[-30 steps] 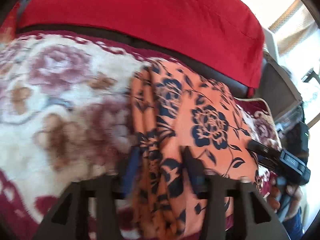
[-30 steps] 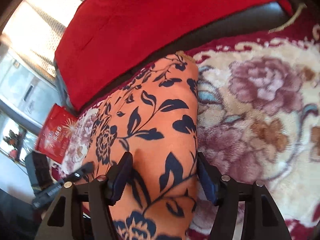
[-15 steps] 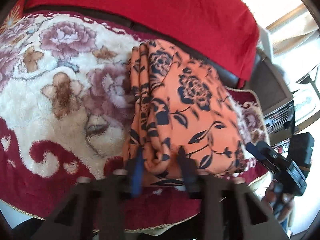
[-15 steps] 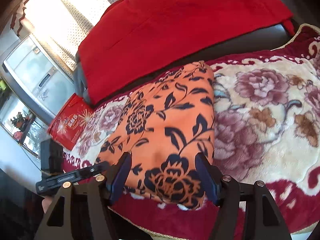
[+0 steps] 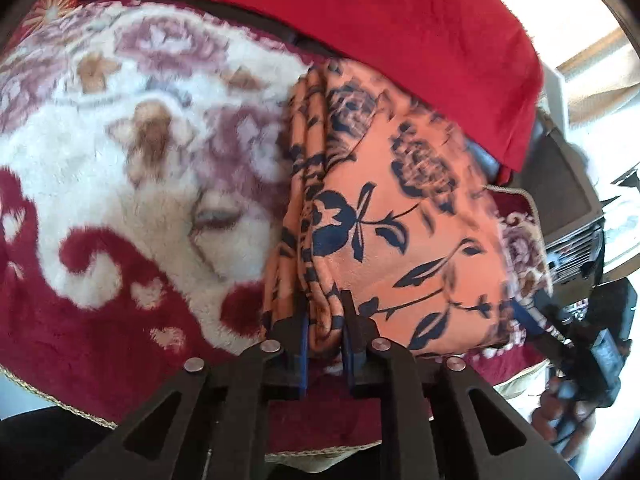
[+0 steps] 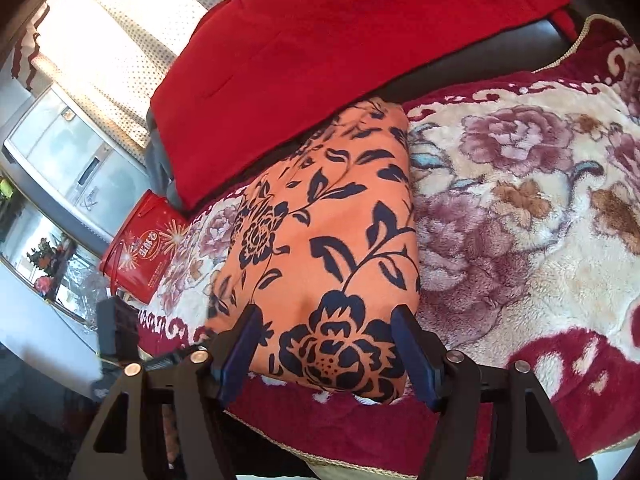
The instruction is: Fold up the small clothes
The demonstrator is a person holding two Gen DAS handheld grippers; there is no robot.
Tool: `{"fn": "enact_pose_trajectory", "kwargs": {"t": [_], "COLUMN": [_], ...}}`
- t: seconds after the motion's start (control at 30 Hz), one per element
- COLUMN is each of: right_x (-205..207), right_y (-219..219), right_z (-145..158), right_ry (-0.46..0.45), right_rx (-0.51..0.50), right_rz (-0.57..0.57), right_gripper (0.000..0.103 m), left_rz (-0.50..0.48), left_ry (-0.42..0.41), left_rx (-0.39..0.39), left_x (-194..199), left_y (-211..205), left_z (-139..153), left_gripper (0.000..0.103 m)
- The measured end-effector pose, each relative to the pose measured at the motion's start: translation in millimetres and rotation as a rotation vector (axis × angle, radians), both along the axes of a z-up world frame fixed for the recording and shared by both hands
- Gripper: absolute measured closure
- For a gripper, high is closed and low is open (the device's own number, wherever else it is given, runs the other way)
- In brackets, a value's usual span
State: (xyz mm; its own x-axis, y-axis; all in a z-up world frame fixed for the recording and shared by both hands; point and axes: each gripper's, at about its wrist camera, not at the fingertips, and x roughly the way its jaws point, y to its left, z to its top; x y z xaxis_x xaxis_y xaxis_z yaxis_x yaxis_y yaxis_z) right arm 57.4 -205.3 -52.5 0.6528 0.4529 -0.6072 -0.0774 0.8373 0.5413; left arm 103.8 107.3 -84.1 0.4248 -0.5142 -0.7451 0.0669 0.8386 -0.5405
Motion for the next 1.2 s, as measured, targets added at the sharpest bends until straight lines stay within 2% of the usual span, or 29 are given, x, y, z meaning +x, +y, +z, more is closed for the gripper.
{"fn": "enact_pose_trajectory", "kwargs": {"t": [0.03, 0.07, 0.13, 0.2, 0.27, 0.37, 0.4, 0.47, 0.53, 0.6, 0.7, 0.77, 0.8, 0.87, 1.0, 1.2], "right_x": [1, 3, 5, 7, 9, 14, 15, 18, 19, 20, 20, 23, 26, 30, 33, 40], "right_y": [-1, -2, -5, -8, -10, -9, -9, -9, -11, -13, -16, -17, -18, -18, -6, 24], "right_z": [0, 0, 0, 2, 4, 6, 6, 6, 5, 5, 5, 5, 4, 5, 19, 27], "right_ry": [-0.001, 0.0, -0.001, -0.009, -0.016, -0.021, -0.02, -0.016, -0.016, -0.012, -0.013, -0.01, -0.004, 0.004, -0.033, -0.031], "right_rx": [-0.003, -0.003, 0.002, 0.008, 0.011, 0.006, 0.004, 0.007, 0.008, 0.007, 0.002, -0.011, -0.012, 0.0, -0.005, -0.034], "right_rz": [0.003, 0.003, -0.002, -0.005, -0.008, 0.0, -0.001, -0.002, -0.005, -0.006, -0.005, -0.004, -0.005, -0.01, 0.021, 0.09], "right_gripper": [0.031, 0.031, 0.031, 0.031, 0.031, 0.031, 0.031, 0.031, 0.031, 0.031, 0.031, 0.031, 0.031, 0.031, 0.031, 0.03], "left_rz": [-0.011, -0.018, 0.007, 0.016, 0.013, -0.023, -0.034, -0.036, -0.044, -0.049, -0.025, -0.024, -0.021, -0.013, -0.029, -0.027], "left_ry": [-0.006, -0.025, -0.066, -0.104, -0.126, -0.092, -0.062, -0.015, 0.019, -0.012, -0.135, -0.115, -0.075, -0.041, -0.083, -0.081], "left_rx": [0.012, 0.035, 0.032, -0.002, 0.007, -0.011, -0.021, -0.012, -0.01, -0.012, 0.029, 0.057, 0.076, 0.055, 0.096, 0.082], "left_x": [0, 0, 2, 12, 27, 69, 86, 107, 121, 119, 100, 104, 110, 114, 111, 115], "left_y": [0, 1, 9, 15, 14, 4, -2, -9, -13, -13, -12, -11, -12, -10, -16, -11], "left_z": [4, 12, 26, 38, 43, 38, 30, 15, 2, 5, 26, 13, -2, -16, -9, -11], "left_gripper": [0.07, 0.064, 0.042, 0.039, 0.039, 0.04, 0.041, 0.054, 0.092, 0.094, 0.094, 0.094, 0.093, 0.093, 0.092, 0.092]}}
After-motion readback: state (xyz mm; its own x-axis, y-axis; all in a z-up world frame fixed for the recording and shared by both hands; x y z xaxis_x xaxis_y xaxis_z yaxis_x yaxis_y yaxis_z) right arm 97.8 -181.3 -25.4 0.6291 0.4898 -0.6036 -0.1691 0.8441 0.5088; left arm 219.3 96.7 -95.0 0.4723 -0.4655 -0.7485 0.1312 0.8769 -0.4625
